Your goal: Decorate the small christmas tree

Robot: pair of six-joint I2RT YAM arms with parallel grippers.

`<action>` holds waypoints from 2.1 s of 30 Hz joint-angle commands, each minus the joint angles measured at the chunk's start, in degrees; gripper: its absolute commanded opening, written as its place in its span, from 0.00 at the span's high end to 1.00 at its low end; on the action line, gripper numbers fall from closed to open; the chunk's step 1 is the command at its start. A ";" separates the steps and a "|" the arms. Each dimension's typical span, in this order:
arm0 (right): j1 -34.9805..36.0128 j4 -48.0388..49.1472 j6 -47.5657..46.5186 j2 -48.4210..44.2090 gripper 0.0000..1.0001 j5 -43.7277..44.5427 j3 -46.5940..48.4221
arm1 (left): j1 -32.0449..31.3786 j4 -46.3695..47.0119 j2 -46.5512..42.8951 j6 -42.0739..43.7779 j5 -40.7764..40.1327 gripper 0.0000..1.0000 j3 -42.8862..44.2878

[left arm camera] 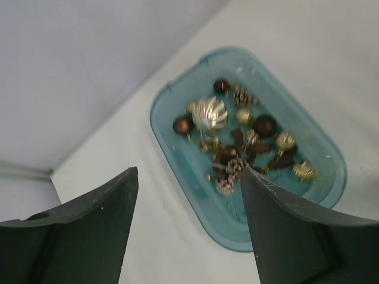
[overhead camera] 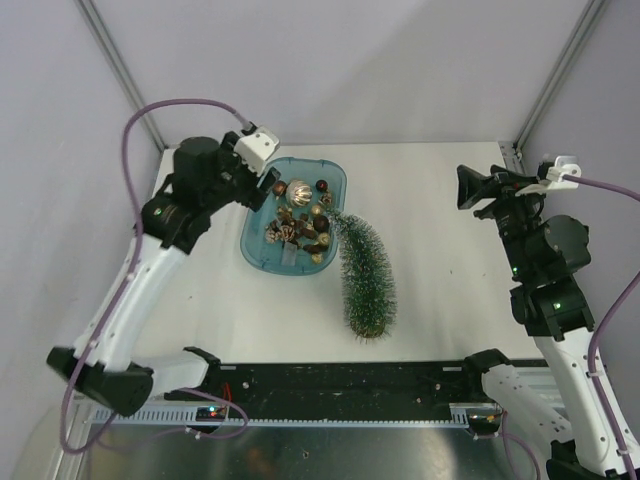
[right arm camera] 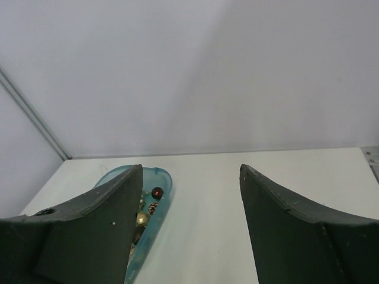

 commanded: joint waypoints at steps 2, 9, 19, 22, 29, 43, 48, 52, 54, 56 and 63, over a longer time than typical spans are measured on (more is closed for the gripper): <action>0.18 -2.35 -2.20 -0.67 0.28 3.49 1.98 | 6.83 0.85 8.39 -6.56 -0.02 0.24 -2.12; -0.03 -3.23 -2.97 -1.42 0.27 4.47 0.91 | 8.13 2.19 22.69 -8.72 4.67 0.23 0.99; -1.75 -2.89 -3.60 -2.03 0.25 3.43 -1.37 | 8.67 4.11 34.01 -7.79 14.85 0.22 7.50; -2.33 -2.32 -3.52 -1.93 0.25 2.71 -1.90 | 8.62 4.61 36.43 -8.17 16.14 0.22 9.17; -3.35 -1.42 -3.28 -1.95 0.25 1.37 -2.12 | 8.62 5.96 41.93 -7.80 13.13 0.35 11.62; -5.00 -0.22 -1.59 -1.59 0.27 -1.11 -2.15 | 8.60 5.99 39.23 -5.15 13.80 0.98 10.15; -4.99 0.80 -0.89 -1.56 0.29 -2.09 -2.15 | 7.99 5.93 29.96 -5.04 12.56 1.00 10.36; -4.99 2.15 -0.03 -1.19 0.30 -3.11 -2.15 | 6.77 5.82 21.53 -5.00 12.16 1.00 10.40; -4.96 2.63 0.58 -0.89 0.31 -3.72 -2.09 | 5.55 5.63 17.98 -4.98 11.91 1.00 10.61; -4.84 2.95 0.99 -0.56 0.32 -4.23 -2.07 | 4.48 5.12 15.18 -5.10 11.68 1.00 10.88; -4.35 2.57 1.24 -0.42 0.31 -4.30 -2.14 | 3.64 4.45 11.69 -5.80 8.49 0.26 2.87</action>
